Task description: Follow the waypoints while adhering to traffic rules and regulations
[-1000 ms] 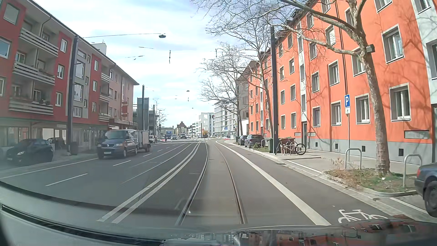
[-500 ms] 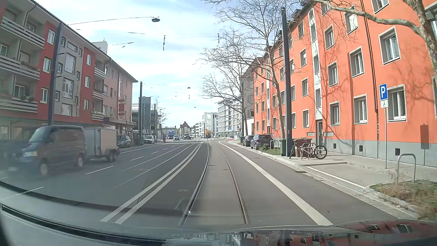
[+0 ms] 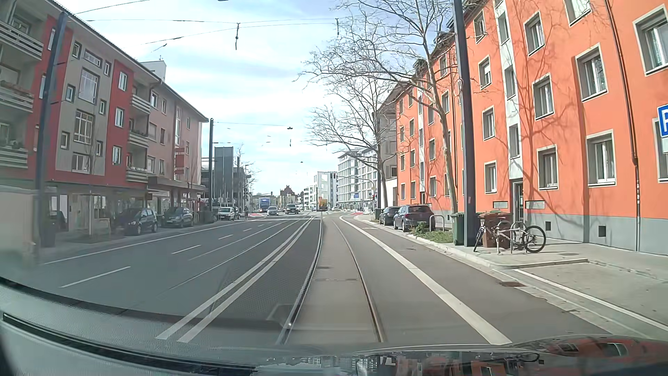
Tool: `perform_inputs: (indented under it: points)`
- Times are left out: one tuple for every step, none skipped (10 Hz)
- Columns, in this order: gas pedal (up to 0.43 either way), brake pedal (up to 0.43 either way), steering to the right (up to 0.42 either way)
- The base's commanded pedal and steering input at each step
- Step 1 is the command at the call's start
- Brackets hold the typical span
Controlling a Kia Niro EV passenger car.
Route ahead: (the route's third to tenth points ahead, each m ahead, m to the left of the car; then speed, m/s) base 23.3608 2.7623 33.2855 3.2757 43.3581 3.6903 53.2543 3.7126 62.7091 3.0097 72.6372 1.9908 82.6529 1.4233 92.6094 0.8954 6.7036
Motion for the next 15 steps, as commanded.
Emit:
perform_inputs:
  points:
    - [0.079,0.000,-0.014]
    - [0.079,0.000,-0.014]
    - [0.079,0.000,-0.014]
    - [0.079,0.000,-0.014]
    - [0.079,0.000,-0.014]
    - [0.079,0.000,-0.014]
    - [0.079,0.000,-0.014]
    - [0.079,0.000,-0.013]
    - [0.079,0.000,-0.013]
    - [0.079,0.000,-0.013]
    - [0.079,0.000,-0.013]
    - [0.079,0.000,-0.013]
    - [0.079,0.000,-0.013]
    - [0.079,0.000,-0.012]
    - [0.079,0.000,-0.012]
